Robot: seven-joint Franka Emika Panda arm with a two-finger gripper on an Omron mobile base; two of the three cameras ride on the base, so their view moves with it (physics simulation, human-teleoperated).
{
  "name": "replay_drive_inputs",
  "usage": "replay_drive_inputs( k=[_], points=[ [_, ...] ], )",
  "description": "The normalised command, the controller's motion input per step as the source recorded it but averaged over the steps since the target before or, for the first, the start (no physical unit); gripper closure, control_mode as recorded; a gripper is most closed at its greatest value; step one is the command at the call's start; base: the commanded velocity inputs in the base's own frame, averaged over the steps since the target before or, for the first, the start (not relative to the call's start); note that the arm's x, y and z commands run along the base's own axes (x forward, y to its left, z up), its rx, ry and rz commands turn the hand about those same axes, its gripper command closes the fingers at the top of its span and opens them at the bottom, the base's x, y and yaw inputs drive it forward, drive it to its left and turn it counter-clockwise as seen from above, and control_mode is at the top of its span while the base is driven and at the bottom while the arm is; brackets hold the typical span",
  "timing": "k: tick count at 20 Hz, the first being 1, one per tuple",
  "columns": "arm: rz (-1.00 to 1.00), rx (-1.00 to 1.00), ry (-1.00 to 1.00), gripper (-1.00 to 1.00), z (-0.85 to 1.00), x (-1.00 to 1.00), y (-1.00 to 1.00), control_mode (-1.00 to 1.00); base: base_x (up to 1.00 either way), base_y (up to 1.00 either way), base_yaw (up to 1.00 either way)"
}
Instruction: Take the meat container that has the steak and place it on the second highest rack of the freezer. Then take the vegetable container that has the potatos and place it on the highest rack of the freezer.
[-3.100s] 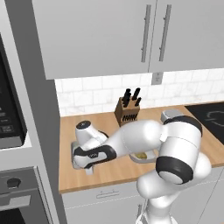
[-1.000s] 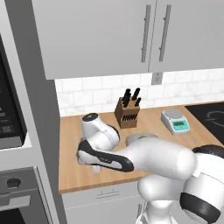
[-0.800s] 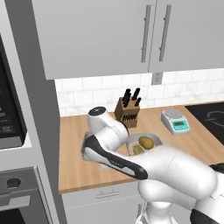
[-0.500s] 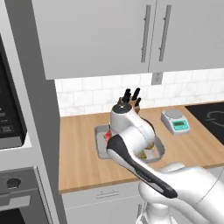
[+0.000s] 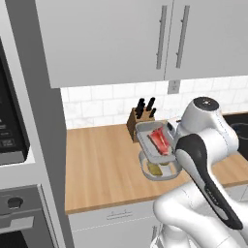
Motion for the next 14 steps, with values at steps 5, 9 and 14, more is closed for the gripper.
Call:
replay_drive_inputs(
  k=[5, 9, 14],
  points=[
    [0.16, 0.0, 0.09, 1.0, 0.66, 0.0, -0.4, -1.0, 0.0, 0.0, 0.0],
    [0.08, 0.0, 0.06, 1.0, 0.41, 0.0, -0.51, -1.0, 0.0, 0.0, 0.0],
    [-0.24, 0.0, 0.05, 1.0, 0.18, -0.03, 0.16, -1.0, 0.0, 0.0, 0.0]
  ],
)
